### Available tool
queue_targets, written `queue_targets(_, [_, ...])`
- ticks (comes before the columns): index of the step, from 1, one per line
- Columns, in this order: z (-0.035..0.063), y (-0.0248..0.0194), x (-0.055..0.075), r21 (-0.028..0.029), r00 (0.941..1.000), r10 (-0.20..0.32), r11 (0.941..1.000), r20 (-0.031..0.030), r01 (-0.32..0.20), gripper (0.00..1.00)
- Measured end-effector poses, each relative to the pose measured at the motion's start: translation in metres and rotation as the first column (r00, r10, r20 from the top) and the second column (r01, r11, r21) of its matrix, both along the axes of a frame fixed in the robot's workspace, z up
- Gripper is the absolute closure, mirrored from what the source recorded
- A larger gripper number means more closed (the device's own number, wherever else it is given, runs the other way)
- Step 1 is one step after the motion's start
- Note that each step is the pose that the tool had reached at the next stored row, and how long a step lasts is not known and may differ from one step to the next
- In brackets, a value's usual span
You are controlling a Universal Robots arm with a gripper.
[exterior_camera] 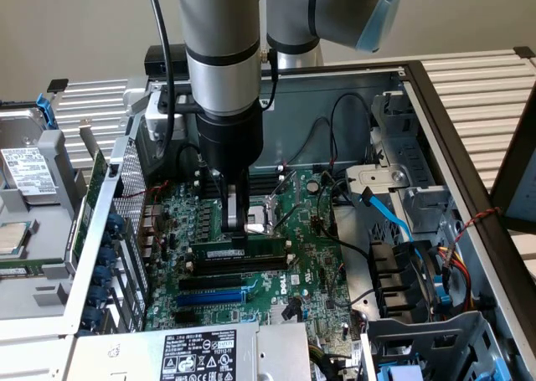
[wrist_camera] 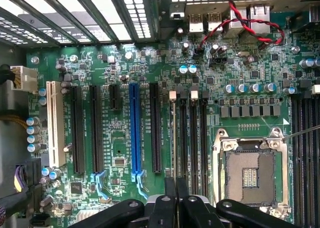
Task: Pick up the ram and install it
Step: 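Insert the ram into the slot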
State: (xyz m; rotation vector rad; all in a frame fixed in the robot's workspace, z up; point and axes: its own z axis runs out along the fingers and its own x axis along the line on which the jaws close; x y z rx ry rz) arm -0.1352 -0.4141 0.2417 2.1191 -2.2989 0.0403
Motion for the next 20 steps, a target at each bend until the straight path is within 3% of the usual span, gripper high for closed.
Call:
queue_targets(8, [-0.0011,0.0015,0.0000,-0.0001,1.0000,0.000,1.0000,0.0031,0.000,0.88])
queue_targets(20, [-0.0013,0.0015,-0.0001,-0.0004,0.9998,0.020,0.9998,0.0032,-0.020,0.88])
